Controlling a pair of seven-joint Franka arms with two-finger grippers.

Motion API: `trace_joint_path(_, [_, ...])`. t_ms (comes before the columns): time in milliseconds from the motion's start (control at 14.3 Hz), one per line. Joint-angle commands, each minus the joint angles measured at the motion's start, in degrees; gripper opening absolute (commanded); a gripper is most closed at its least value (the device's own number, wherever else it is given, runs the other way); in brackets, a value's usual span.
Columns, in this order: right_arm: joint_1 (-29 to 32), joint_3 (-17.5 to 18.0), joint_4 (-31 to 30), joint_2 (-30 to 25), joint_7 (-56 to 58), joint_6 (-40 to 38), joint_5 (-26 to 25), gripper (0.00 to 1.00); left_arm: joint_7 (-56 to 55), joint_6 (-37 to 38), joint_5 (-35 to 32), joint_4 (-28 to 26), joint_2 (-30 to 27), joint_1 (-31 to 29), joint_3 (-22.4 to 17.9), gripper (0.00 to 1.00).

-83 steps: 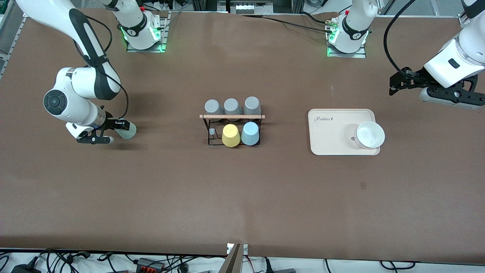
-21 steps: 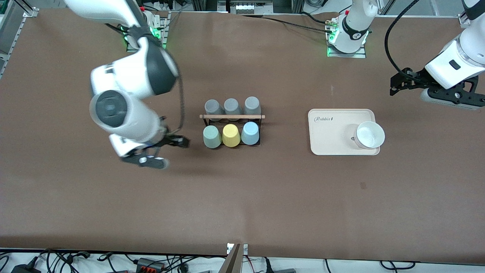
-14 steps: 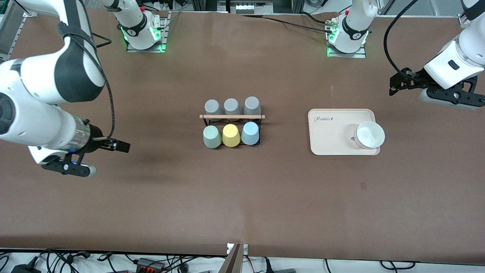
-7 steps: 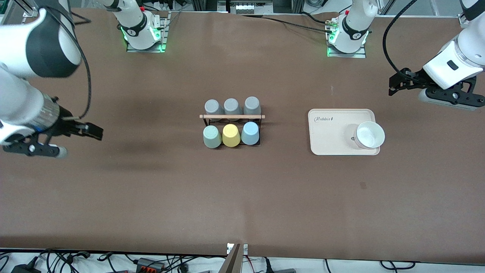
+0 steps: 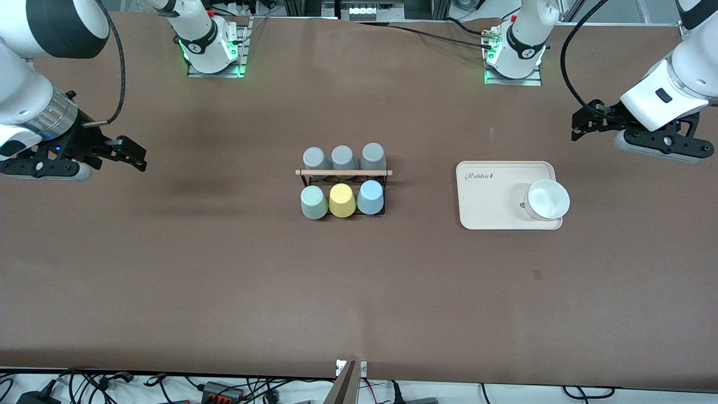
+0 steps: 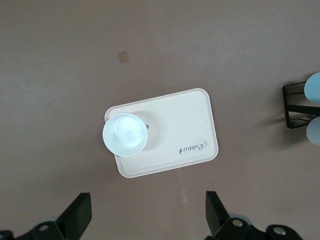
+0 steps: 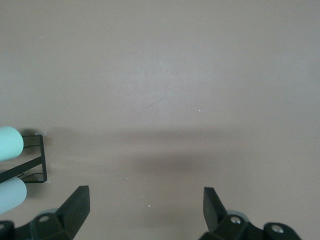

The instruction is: Hang scattered cups on rack with three cups

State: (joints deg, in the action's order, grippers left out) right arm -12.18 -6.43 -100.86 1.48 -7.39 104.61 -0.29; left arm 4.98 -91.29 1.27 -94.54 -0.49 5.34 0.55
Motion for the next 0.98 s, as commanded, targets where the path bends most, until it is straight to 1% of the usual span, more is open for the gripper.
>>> trace_joint_path(0, [1.02, 0.45, 0.49, -0.43, 0.89, -1.78, -0.77, 1.0, 0.38, 0.85, -1.18, 1.47, 0.41, 0.28, 0.24, 1.0])
trace_joint_path(628, [1.2, 0.19, 1.55, 0.1, 1.15, -2.13, -0.42, 1.0, 0.73, 0.94, -1.09, 1.55, 0.49, 0.19, 0.24, 1.0])
trace_joint_path(907, [1.28, 0.19, 1.55, 0.1, 1.14, -2.66, 0.81, 1.0, 0.73, 0.94, -1.09, 1.55, 0.49, 0.28, 0.25, 1.0])
